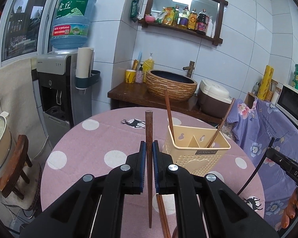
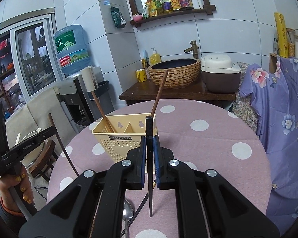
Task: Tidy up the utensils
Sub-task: 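Lift both chopsticks upright and carry them over the cream holder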
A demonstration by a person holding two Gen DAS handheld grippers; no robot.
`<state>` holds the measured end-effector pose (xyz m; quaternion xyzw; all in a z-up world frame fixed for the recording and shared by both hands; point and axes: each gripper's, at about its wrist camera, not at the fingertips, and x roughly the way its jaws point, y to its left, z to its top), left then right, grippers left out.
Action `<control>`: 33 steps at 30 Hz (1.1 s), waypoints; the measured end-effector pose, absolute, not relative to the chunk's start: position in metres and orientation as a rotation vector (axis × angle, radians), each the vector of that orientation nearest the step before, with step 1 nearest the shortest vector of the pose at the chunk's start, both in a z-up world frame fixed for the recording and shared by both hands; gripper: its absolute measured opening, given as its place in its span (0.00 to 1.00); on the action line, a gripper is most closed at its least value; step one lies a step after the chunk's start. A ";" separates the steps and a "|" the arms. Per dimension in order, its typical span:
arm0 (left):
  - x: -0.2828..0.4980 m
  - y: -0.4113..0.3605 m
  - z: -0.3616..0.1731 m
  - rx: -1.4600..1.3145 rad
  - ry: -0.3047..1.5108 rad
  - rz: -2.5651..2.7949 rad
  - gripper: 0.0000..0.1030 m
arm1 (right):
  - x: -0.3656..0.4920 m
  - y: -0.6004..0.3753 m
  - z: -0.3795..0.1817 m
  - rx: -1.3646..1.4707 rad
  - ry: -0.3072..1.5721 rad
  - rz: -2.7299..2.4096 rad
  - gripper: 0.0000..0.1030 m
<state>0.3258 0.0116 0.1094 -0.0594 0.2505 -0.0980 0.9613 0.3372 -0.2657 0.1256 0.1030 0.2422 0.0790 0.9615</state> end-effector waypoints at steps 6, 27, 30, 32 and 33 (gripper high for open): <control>0.323 0.009 0.118 -0.109 0.486 -0.201 0.08 | 0.336 -0.266 0.129 0.208 0.488 0.175 0.08; 0.340 0.004 0.227 -0.257 0.271 -0.252 0.08 | 0.348 -0.264 0.252 0.243 0.236 0.215 0.08; 0.356 -0.002 0.242 -0.289 0.248 -0.237 0.08 | 0.361 -0.264 0.272 0.251 0.190 0.187 0.08; 0.368 -0.009 0.244 -0.294 0.241 -0.218 0.08 | 0.372 -0.263 0.276 0.250 0.176 0.160 0.08; 0.374 -0.014 0.242 -0.294 0.237 -0.206 0.08 | 0.378 -0.263 0.274 0.251 0.177 0.147 0.08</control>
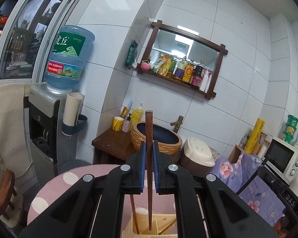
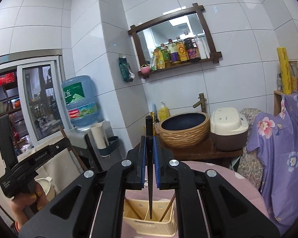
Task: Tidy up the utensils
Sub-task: 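Lift both chopsticks upright and carry them over the cream holder, then drop the chopsticks into the holder and open both tools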
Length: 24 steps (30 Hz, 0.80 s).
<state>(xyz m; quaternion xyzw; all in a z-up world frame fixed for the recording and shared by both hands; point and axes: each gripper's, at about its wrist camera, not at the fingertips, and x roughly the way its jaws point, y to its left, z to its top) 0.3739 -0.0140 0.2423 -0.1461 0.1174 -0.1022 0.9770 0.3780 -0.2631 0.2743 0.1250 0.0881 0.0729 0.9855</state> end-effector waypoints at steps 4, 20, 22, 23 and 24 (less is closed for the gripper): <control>0.386 -0.027 0.223 -0.265 0.238 -0.169 0.08 | 0.400 -0.262 0.253 0.270 0.214 0.117 0.08; 0.410 -0.035 0.127 -0.267 0.434 -0.161 0.08 | 0.435 -0.251 0.152 0.302 0.398 0.075 0.08; 0.412 -0.036 0.120 -0.264 0.454 -0.164 0.07 | 0.436 -0.250 0.147 0.304 0.407 0.075 0.08; 0.412 -0.037 0.117 -0.262 0.462 -0.163 0.08 | 0.436 -0.250 0.146 0.303 0.404 0.073 0.08; 0.413 -0.037 0.114 -0.263 0.470 -0.161 0.08 | 0.435 -0.250 0.145 0.298 0.398 0.066 0.08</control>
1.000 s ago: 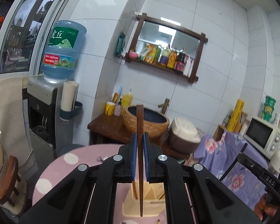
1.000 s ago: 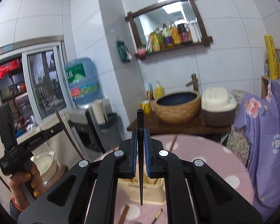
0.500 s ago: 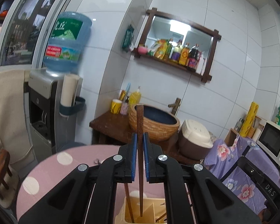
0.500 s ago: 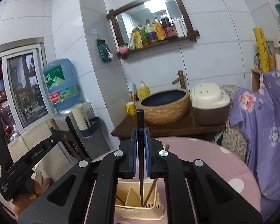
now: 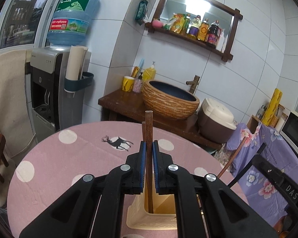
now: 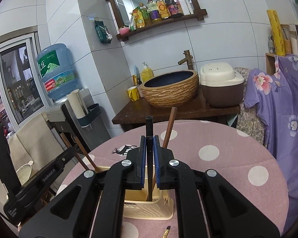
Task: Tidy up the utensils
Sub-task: 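Drop the chopsticks into the holder and open both tools, then move both tools back down toward the remaining chopsticks and spoons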
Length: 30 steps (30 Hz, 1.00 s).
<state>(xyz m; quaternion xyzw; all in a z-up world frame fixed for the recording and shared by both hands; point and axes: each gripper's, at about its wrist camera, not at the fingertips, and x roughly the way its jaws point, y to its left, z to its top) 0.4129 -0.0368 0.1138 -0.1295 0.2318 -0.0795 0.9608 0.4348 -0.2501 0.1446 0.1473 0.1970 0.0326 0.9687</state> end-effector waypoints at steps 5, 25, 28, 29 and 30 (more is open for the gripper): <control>0.415 -0.037 0.103 -0.274 0.497 -0.159 0.08 | 0.433 -0.253 0.143 0.303 0.392 0.065 0.08; 0.356 -0.031 0.103 -0.182 0.496 -0.229 0.81 | 0.387 -0.254 0.128 0.275 0.358 0.060 0.56; 0.344 -0.029 0.097 -0.101 0.513 -0.213 0.86 | 0.376 -0.253 0.115 0.250 0.400 0.065 0.56; 0.340 -0.026 0.094 -0.097 0.519 -0.211 0.86 | 0.372 -0.252 0.110 0.240 0.418 0.068 0.56; 0.337 -0.023 0.090 -0.097 0.532 -0.216 0.86 | 0.369 -0.250 0.103 0.229 0.441 0.072 0.56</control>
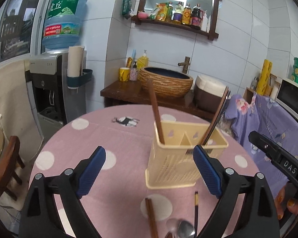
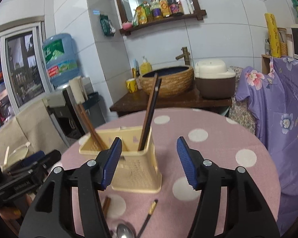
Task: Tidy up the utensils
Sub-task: 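Move both tools back down toward the remaining chopsticks and spoons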
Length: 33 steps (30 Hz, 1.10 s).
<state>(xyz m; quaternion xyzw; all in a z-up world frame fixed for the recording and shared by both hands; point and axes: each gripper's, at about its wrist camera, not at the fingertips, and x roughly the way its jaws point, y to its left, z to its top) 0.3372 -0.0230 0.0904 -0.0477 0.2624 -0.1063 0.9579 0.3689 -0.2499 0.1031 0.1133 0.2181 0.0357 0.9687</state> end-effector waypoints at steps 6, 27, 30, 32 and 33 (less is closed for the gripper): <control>0.324 -0.013 0.066 -0.044 0.587 -0.191 0.86 | 0.353 -0.237 0.066 0.189 0.542 0.102 0.56; 0.328 -0.034 -0.038 0.026 0.938 -0.266 0.30 | 0.343 -0.232 -0.010 0.225 0.719 0.074 0.56; 0.327 -0.034 -0.039 0.040 0.932 -0.253 0.27 | 0.342 -0.232 -0.010 0.225 0.720 0.077 0.56; 0.328 -0.033 -0.040 0.034 0.941 -0.254 0.27 | 0.341 -0.232 -0.010 0.219 0.719 0.079 0.56; 0.328 -0.033 -0.041 0.036 0.944 -0.253 0.26 | 0.341 -0.231 -0.010 0.218 0.719 0.079 0.56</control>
